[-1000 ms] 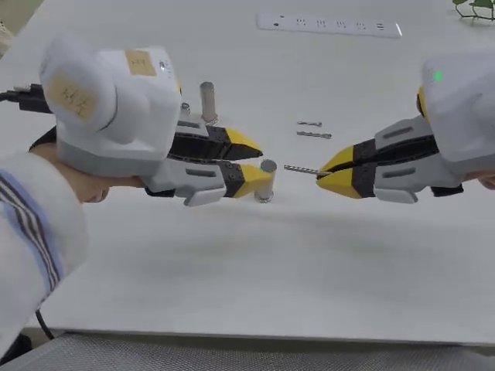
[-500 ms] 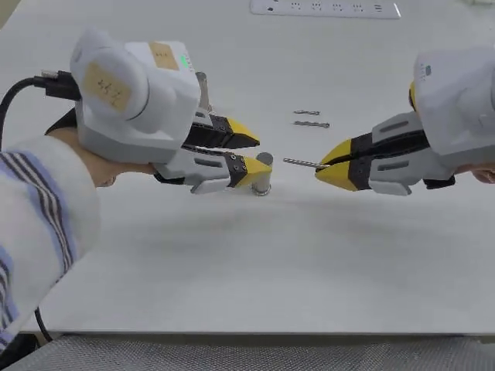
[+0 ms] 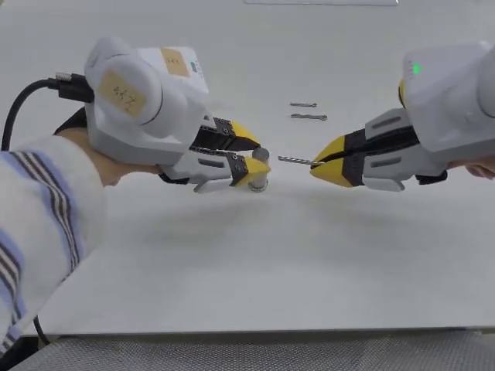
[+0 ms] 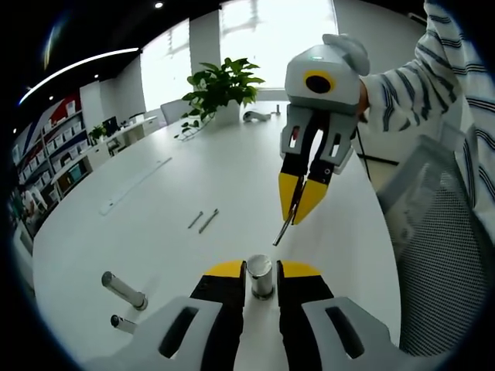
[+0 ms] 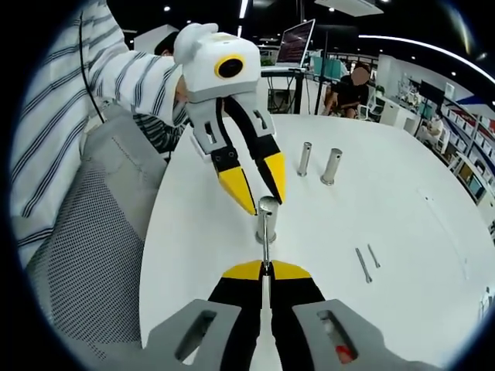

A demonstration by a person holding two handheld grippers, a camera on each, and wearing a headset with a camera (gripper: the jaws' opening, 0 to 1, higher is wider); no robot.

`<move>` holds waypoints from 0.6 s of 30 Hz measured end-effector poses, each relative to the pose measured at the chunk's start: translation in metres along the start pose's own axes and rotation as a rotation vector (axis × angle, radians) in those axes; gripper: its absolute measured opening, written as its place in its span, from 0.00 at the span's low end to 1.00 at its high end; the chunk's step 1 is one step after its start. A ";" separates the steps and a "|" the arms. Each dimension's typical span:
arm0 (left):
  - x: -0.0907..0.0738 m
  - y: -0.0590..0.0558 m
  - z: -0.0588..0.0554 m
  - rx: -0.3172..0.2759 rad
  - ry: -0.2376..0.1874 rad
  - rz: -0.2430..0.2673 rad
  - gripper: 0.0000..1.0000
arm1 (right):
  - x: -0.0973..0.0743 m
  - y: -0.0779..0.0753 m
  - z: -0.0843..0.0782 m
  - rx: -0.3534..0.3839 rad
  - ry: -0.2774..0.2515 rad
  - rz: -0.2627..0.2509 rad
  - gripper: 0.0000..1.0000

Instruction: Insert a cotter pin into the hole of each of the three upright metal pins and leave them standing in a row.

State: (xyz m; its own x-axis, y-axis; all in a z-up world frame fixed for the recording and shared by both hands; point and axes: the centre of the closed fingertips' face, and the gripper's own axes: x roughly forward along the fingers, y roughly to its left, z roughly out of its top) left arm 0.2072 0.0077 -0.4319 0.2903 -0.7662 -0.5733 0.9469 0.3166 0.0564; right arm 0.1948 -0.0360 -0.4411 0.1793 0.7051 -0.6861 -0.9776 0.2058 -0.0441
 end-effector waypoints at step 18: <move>0.001 -0.001 0.001 -0.004 0.008 0.004 0.09 | 0.010 -0.004 0.003 -0.052 0.035 0.003 0.00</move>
State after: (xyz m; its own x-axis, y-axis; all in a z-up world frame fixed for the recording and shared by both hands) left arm 0.2070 0.0064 -0.4320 0.2925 -0.7605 -0.5797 0.9453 0.3214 0.0554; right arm 0.2009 -0.0277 -0.4461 0.1733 0.6811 -0.7114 -0.9827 0.1676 -0.0789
